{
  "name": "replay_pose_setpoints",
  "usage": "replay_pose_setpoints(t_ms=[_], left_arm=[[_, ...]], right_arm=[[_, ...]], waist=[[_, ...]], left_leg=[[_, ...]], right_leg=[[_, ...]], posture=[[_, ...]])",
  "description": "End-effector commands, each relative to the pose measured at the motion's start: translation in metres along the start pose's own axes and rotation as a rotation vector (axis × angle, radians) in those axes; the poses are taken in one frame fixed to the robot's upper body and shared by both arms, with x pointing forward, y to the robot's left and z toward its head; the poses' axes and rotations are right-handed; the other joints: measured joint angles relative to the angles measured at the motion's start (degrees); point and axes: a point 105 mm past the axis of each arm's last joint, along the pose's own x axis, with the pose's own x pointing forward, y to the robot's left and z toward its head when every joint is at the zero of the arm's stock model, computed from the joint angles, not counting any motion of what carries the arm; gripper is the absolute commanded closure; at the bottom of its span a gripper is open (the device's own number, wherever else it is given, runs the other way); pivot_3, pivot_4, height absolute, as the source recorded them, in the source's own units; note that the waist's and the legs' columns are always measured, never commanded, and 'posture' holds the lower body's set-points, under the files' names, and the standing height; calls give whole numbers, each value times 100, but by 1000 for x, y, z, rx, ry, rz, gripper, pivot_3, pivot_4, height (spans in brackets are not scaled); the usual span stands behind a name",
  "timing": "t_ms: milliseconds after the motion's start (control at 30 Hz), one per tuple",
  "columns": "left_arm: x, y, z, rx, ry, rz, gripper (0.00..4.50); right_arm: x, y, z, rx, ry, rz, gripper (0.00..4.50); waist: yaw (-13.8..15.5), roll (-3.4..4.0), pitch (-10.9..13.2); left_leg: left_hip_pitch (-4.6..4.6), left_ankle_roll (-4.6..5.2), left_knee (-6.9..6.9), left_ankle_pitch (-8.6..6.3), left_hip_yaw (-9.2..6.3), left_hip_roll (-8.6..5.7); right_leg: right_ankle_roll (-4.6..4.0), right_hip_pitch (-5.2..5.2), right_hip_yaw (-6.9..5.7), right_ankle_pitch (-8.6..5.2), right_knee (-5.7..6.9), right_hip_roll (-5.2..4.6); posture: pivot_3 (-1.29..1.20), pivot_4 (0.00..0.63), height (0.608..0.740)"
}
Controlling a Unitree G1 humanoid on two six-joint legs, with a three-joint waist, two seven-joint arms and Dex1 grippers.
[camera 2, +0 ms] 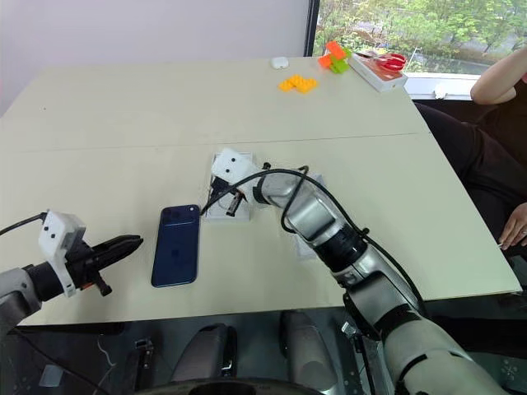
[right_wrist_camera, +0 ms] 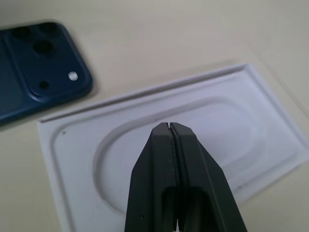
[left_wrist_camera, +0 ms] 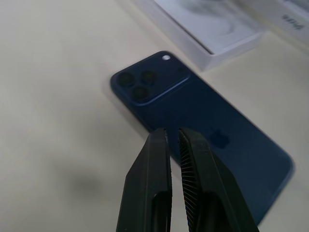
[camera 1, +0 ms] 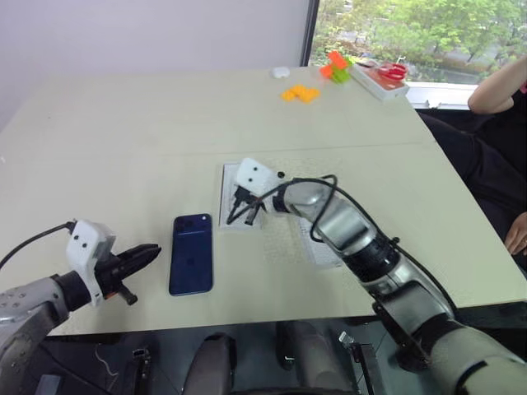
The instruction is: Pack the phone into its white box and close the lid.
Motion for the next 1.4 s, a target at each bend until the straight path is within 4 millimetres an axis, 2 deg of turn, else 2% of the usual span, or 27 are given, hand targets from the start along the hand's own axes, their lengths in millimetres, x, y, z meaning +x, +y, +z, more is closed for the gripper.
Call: replay_pose_setpoints(t_ms=[33,233,400,633,767,933,1167,1300,1400], left_arm=[[-2,-6,16,47,-50,-26,4072],[2,-8,14,52,-40,-29,4072],[9,-10,13,46,-44,-35,4072],[14,-12,14,43,-50,-42,4072],[15,-11,15,39,-59,-34,4072],[13,-10,15,35,-61,-22,4072],[14,-9,16,35,-64,-16,4072],[10,3,18,32,-85,47,4072],[-3,27,21,-67,-137,194,4072]], right_arm=[[5,1,3,16,66,31,4456],[15,-1,1,34,107,35,4456],[29,-7,10,96,50,19,4456],[32,-6,15,106,11,29,4456],[20,-15,20,105,-27,11,4456],[-11,-30,11,75,-27,-17,4456],[-15,-27,-3,57,11,-27,4456],[-17,-23,2,16,-44,-24,4456],[-34,-14,22,-64,-240,-19,4456]], waist=[[-7,0,0],[-21,1,0],[-26,1,0],[-24,1,0],[-19,2,1],[3,2,1],[-48,1,0],[-32,1,0],[-12,-1,-1]], left_leg=[[0,0,0,0,0,0],[3,0,-2,0,-3,7],[9,0,-2,0,-2,9],[9,0,-2,0,-3,14],[4,0,-2,0,-3,14],[-2,0,-2,0,-8,11],[8,0,-3,0,-2,11],[10,0,-3,0,-8,14],[10,0,-2,0,-6,12]], right_leg=[[1,0,0,0,1,0],[15,-1,-5,9,3,10],[5,1,-6,16,7,20],[9,1,-7,20,8,19],[9,-2,-7,20,7,17],[10,-4,-11,20,5,12],[10,-3,-8,20,9,26],[8,-4,-9,20,18,28],[9,-3,-9,20,18,27]], posture=[[0,150,739],[0,150,739],[0,150,739],[0,150,739],[0,150,739],[0,150,739],[0,150,739],[0,150,739],[0,150,739]])
